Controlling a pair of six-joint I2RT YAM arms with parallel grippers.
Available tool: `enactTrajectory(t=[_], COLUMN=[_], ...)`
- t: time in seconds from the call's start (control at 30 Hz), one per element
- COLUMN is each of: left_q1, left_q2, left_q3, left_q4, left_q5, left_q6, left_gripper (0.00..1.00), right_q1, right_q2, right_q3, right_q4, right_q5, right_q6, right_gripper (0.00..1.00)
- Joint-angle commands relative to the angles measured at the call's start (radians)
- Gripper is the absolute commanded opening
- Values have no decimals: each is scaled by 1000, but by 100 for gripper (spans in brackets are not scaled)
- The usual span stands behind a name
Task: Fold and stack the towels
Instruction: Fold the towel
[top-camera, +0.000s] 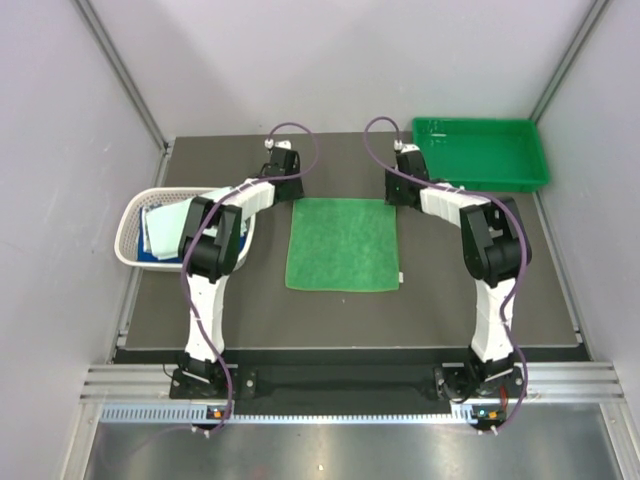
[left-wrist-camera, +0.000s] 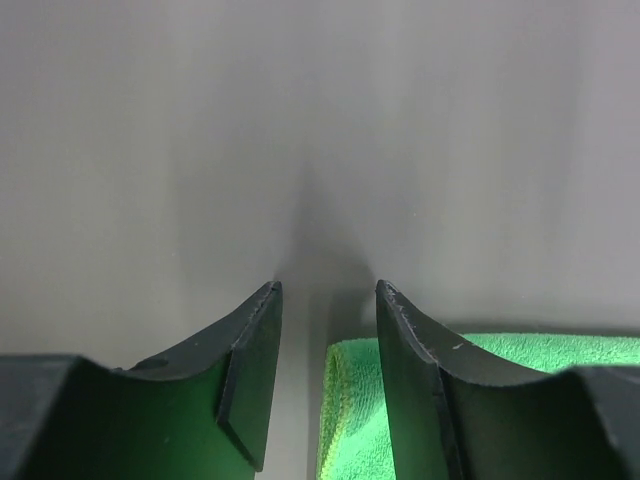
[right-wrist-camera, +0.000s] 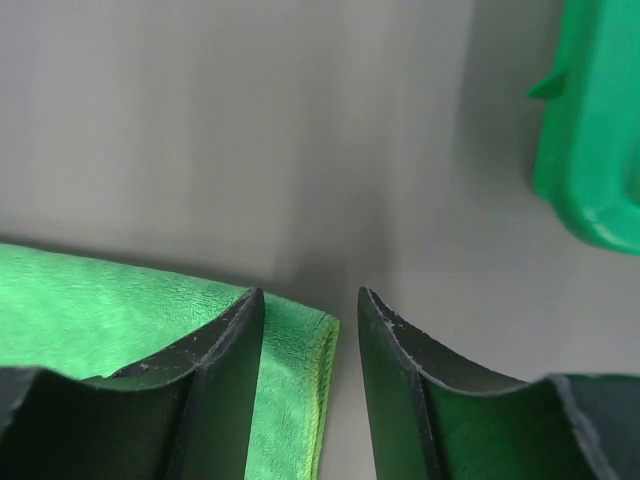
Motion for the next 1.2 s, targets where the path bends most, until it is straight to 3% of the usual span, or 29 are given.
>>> enactTrajectory(t=[0.0,0.3,0.67,1.17], left_q1=[10,28,30,26], left_q2=[16,-67,-237,-196], left_q3=[36,-30,-197,-233], left_q4=[3,89,172,164], left_q5=[37,83,117,158], left_q6=[5,-21,-40,-60], left_gripper=[47,56,57,51], right_q1=[-11,-37,-26,0], right_q2=[20,-77,-259,-164], right_q3=[46,-40,-193,-189], right_q4=[-6,58,112,96], right_q5=[-22,-15,-33,-84], right_q6=[-11,22,56,42], right_gripper=[43,48,49,48])
